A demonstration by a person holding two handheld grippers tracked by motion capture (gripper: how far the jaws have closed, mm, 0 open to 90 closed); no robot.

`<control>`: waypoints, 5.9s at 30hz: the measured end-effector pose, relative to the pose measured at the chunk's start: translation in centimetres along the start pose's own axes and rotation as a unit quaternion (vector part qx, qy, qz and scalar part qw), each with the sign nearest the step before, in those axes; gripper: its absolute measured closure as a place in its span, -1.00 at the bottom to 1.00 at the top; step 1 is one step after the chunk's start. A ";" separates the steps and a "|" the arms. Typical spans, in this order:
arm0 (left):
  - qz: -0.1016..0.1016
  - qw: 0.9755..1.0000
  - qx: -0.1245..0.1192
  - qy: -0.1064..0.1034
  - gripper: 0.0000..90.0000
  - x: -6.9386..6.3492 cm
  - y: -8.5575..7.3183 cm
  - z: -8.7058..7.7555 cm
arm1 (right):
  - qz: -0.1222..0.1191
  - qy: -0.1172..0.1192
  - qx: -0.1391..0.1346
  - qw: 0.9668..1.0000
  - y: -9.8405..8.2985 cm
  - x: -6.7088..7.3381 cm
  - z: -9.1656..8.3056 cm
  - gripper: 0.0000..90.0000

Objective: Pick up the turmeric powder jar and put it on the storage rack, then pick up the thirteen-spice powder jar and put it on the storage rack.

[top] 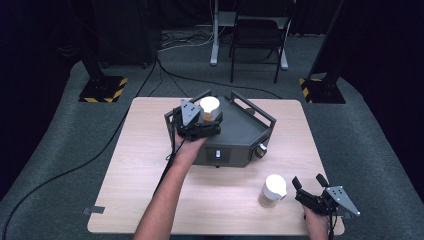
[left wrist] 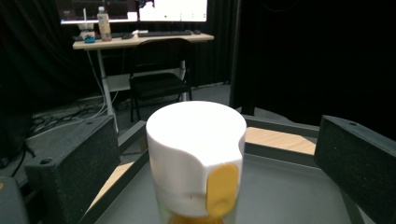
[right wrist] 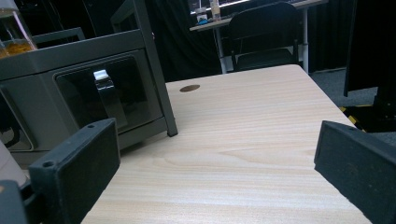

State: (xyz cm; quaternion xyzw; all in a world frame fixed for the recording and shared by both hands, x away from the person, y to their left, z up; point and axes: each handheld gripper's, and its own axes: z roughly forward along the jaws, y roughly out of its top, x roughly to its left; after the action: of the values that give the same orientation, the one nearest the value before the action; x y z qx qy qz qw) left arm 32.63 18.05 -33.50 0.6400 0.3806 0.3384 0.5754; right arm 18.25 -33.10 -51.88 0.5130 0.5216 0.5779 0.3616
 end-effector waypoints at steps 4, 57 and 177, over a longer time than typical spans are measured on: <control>-0.002 1.000 -0.011 -0.004 -0.99 0.3 -0.7 -1.2 | -0.005 0.000 0.002 1.000 0.0 0.1 0.0 -1.00; -0.047 0.999 -0.016 -0.013 -0.97 5.7 -10.7 -8.4 | -0.005 0.002 0.000 1.000 0.0 0.0 0.0 -1.00; -0.041 0.999 0.031 -0.003 -1.00 6.3 -18.2 -12.2 | -0.074 0.072 -0.007 0.995 1.5 2.8 -5.7 -1.00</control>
State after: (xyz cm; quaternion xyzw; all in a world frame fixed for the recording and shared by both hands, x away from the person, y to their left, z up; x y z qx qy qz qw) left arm 23.28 30.29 -50.26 0.6424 0.4152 0.3000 0.5701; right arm 12.28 -32.01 -49.39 0.4276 0.5790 0.5885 0.3682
